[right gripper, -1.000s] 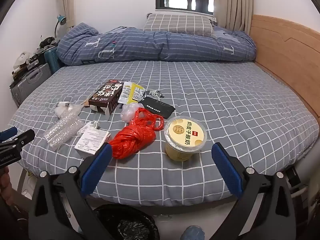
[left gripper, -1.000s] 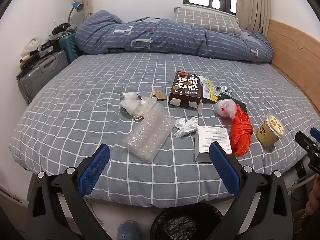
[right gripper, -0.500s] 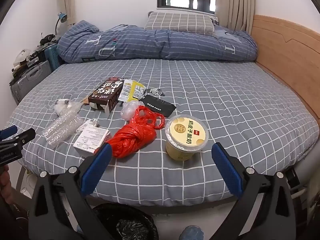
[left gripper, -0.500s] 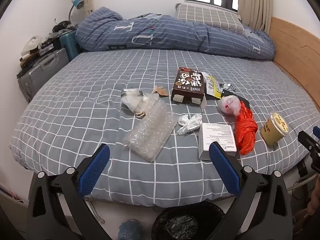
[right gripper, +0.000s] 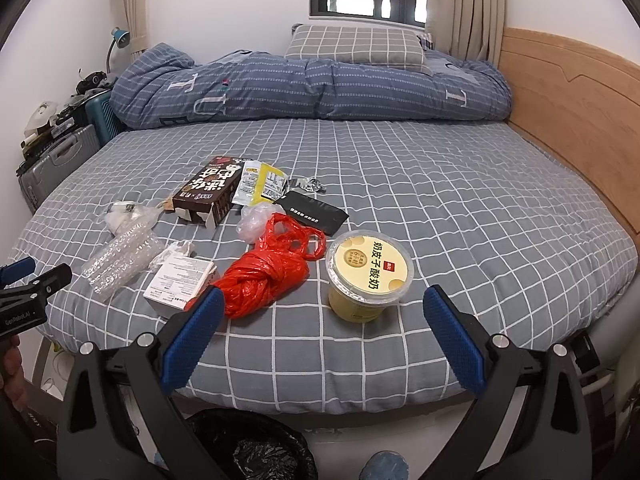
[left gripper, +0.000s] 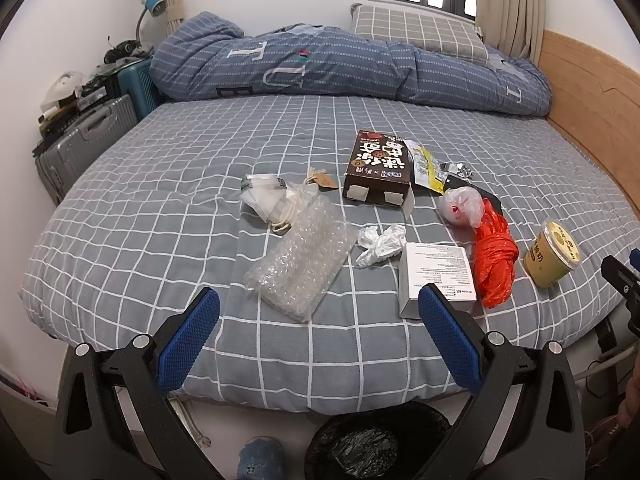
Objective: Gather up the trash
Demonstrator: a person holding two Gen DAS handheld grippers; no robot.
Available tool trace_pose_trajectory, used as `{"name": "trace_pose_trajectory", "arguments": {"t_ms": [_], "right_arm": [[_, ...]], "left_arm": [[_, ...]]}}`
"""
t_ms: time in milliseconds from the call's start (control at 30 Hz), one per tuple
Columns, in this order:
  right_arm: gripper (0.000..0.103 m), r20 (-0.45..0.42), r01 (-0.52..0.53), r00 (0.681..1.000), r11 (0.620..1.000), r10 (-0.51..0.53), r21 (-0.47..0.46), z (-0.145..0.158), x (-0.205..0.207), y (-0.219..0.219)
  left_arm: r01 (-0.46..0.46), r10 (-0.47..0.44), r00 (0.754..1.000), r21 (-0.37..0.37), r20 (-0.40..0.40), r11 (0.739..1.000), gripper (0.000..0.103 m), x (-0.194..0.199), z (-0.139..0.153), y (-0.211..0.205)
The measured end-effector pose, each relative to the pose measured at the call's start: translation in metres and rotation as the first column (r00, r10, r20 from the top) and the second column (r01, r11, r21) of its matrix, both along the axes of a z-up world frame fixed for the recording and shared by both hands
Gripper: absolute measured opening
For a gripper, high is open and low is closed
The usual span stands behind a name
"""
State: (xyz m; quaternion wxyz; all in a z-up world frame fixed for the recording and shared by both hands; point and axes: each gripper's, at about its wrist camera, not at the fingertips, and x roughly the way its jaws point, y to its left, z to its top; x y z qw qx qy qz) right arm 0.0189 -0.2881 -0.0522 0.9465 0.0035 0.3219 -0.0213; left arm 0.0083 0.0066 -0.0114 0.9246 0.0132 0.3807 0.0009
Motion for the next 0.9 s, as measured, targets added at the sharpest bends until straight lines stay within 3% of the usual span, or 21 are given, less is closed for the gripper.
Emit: {"name": "trace_pose_trajectory", "arguments": {"t_ms": [900], "right_arm": [[0.095, 0.0, 0.01, 1.0, 1.0, -0.01, -0.001, -0.0002, 0.0011, -0.0031]], "left_arm": [[0.002, -0.002, 1.0, 0.002, -0.004, 1.0, 0.097, 0.0007, 0.0003, -0.0019]]}}
